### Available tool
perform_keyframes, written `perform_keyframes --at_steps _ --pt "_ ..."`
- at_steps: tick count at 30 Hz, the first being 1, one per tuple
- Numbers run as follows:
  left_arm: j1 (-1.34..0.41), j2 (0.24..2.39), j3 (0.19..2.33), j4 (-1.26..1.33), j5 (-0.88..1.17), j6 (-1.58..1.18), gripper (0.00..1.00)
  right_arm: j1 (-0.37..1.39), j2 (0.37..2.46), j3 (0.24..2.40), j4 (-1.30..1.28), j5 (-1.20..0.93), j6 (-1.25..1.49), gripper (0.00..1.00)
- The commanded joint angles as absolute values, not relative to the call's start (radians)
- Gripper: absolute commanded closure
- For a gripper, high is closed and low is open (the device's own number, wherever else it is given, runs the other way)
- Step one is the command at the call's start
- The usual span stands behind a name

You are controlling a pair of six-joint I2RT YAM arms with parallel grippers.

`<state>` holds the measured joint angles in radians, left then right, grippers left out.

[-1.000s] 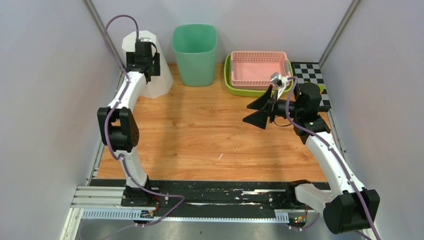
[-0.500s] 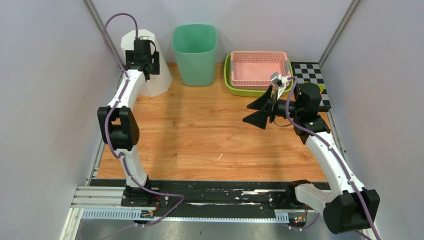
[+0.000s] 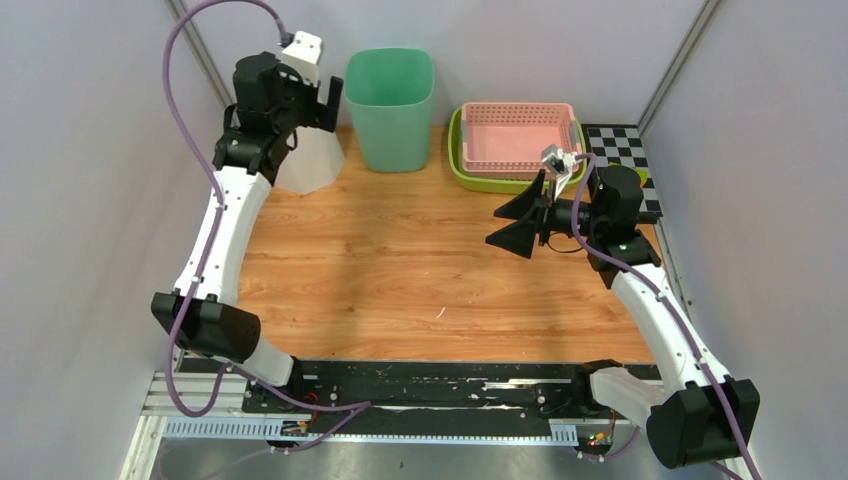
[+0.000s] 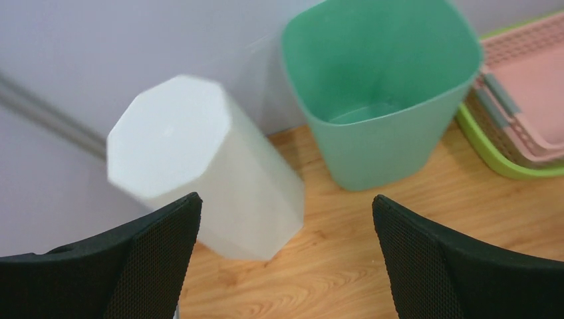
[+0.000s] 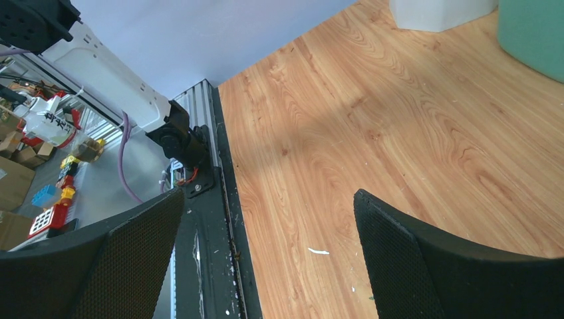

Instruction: Turn the large container upside down

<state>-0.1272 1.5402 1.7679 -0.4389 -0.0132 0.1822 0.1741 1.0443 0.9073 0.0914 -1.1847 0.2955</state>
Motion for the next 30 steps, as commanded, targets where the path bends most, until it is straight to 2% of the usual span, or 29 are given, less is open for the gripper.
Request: perform_keyframes --at_steps 1,10,30 --pt "-0.206 1.579 1.794 -0.47 0.147 0.388 0.0 0.164 1.019 0.892 0.127 -1.194 0.282 0.0" --pt "-0.284 1.778 2.04 -0.546 0.305 0.558 0.0 0.163 1.011 0.891 0.114 -1.192 0.26 0.0" --pt "-0.302 2.08 2.233 -0.594 0.413 0.666 0.0 0.163 1.021 0.9 0.062 -1.199 0.188 0.0"
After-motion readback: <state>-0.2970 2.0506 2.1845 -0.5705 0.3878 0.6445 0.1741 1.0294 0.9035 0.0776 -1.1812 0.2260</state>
